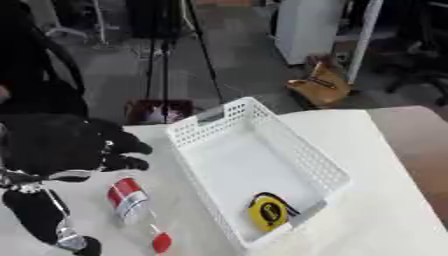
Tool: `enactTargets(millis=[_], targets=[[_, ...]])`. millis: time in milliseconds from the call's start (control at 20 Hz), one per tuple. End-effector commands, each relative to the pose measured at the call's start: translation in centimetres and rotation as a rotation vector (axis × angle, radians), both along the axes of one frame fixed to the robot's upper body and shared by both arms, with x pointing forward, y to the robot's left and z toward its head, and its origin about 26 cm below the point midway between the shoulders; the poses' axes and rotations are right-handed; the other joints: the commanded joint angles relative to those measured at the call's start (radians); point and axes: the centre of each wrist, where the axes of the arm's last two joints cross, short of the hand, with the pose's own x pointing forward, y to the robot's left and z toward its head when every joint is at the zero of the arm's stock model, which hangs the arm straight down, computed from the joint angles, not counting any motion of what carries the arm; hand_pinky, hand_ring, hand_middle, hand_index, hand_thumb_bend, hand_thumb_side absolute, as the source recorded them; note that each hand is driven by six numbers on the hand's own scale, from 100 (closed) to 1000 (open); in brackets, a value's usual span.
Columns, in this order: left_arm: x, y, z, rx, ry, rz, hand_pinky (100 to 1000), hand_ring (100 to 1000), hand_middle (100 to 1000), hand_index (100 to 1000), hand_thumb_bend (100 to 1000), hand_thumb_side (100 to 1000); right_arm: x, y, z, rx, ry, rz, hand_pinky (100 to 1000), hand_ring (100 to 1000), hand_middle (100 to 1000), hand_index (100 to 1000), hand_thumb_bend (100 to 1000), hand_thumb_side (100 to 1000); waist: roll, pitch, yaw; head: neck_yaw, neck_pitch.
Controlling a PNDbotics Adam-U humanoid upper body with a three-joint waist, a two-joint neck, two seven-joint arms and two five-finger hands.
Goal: Pick up objects on the table and place them in the box.
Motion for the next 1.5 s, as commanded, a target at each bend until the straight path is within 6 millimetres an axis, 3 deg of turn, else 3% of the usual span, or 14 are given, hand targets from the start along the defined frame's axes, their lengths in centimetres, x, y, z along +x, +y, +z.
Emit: enactTargets(millis=[50,850,1250,1500], targets=[[0.5,-0.3,0.4,0.007,-0.025,0.020,976,1000,1000,1000,660,730,-0.3,-0.1,1.2,-0.040,-0.027,0.004,723,527,533,652,100,823,-0.002,-0.016,-0.004,0.012,-0.012],[5.5,-0.1,-0.8,0.212,-0.027,0.083,966,1000,1000,1000,793,713,-0.4,-0.1,1.2,-0.024,-0.054,-0.001,724,529,531,650,100,791,0.003,-0.013,-0.012,0.029,-0.007],[5.2,0.9,-1.5,0.342,-0.011,0.046,950,1000,1000,1000,909,754,-0.5,-0.3,1.5,-0.012,-0.077,-0.021,725,529,532,650,100,746,0.019,-0.016,-0.010,0.027,-0.005],[4.4,0.9,-1.8,0.408,-0.001,-0.011,939,1000,978,998,918,773,-0.5,-0.4,1.6,0.022,-0.109,-0.039,725,530,534,651,100,693,0.026,-0.017,-0.009,0.032,-0.005]])
